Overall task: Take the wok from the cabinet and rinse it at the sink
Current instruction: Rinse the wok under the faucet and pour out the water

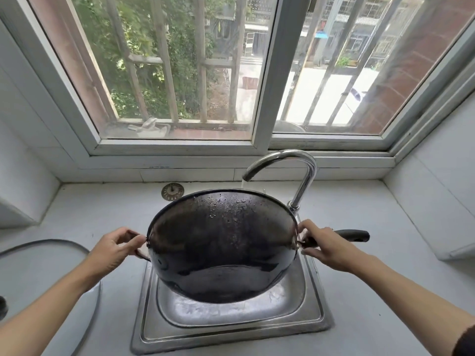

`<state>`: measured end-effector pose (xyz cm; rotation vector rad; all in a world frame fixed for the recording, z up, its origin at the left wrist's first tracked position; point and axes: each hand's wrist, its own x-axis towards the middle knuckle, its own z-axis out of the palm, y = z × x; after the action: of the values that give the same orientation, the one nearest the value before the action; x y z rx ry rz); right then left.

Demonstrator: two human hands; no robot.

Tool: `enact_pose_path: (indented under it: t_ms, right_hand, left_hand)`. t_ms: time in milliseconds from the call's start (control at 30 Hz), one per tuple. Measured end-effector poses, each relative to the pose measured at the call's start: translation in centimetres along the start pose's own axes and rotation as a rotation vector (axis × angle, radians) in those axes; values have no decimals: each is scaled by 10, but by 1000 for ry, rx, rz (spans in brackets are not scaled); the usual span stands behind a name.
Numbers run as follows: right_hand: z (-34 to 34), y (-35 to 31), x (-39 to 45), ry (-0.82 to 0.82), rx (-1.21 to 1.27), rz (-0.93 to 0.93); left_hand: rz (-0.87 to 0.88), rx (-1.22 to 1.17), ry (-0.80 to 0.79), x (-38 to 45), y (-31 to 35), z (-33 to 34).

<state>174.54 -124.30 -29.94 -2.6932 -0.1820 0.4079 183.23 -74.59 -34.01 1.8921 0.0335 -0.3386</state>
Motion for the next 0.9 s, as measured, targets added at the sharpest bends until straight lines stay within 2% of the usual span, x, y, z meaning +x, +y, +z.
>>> enact_pose_path:
  t_ms: [267, 467, 633, 900]
  right_hand:
    - [21, 12, -2, -23, 22, 18]
    - [31, 17, 0, 16, 15, -22]
    - [41, 23, 6, 63, -2, -2]
    - [51, 30, 17, 105, 65, -48]
  left_hand:
    - [-107, 20, -15, 5, -19, 10]
    - [-117, 54, 41, 13, -34, 14]
    - [-116, 106, 27, 16, -41, 18]
    - [-235, -3, 88, 20, -33, 24]
